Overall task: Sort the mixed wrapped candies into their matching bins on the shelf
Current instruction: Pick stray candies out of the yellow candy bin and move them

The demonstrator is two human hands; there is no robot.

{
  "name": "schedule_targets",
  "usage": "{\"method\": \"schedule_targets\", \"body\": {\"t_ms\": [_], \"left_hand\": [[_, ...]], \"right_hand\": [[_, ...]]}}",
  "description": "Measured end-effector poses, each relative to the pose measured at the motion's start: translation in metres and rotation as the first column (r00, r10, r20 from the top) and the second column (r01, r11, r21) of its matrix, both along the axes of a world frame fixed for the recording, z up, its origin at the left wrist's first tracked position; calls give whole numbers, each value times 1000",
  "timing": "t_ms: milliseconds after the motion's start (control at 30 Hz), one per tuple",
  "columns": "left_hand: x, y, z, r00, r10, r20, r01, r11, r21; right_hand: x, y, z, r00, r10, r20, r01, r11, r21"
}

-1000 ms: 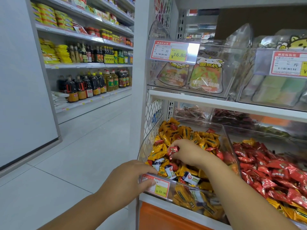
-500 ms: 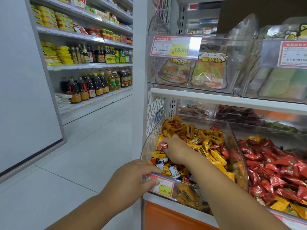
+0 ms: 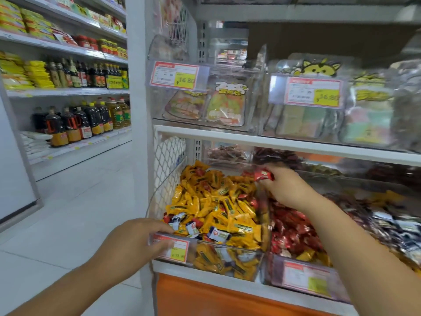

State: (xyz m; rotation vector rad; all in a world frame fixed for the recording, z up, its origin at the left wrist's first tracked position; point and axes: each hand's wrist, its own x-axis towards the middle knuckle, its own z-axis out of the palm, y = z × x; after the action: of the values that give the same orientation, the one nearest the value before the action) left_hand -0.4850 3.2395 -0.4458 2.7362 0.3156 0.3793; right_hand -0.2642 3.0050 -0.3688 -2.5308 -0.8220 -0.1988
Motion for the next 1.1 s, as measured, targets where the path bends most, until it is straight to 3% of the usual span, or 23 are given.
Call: {"method": "schedule_targets", "body": {"t_ms": [100,200,300,433,533,600,800,1000,1100], "left_hand": [[1,-4,2,1000,18,-9,-18,1000,17],[2,-4,3,1000,15,-16,-15,1000,-7],[2,-4,2,1000,24,-15,-25,999,-32],[3,-4,0,1000,28,-2,-28,998,-48],[2,-2,-3,999,37,10,-37,998,-53],[2,-2,-2,999,34,16,-33,998,-55],[0,-5,-1,999,15,44,-12,997,-71],[-1,0,-6,999,-6,48,9,998,-58],[0,2,-8,998,-21,59,23,999,-43]], "right_hand": [[15,-41,-11,981,-190,35,188,981,41],[17,-62,-14,974,-223,-40,225,974,26],[14,-68,-2,981,-169,-91,168,986,-20],[-13,-39,20,999,-11,40,7,997,76],[-50,7,14,959,268,-96,-271,962,-24],[-60,39,-5,914,357,-190,-381,919,-105],[-54,94,-63,917,319,-240,-369,907,-204],[-43,107,-70,921,300,-250,-333,938,-101],[-30,109,-59,939,228,-257,-191,968,162]]}}
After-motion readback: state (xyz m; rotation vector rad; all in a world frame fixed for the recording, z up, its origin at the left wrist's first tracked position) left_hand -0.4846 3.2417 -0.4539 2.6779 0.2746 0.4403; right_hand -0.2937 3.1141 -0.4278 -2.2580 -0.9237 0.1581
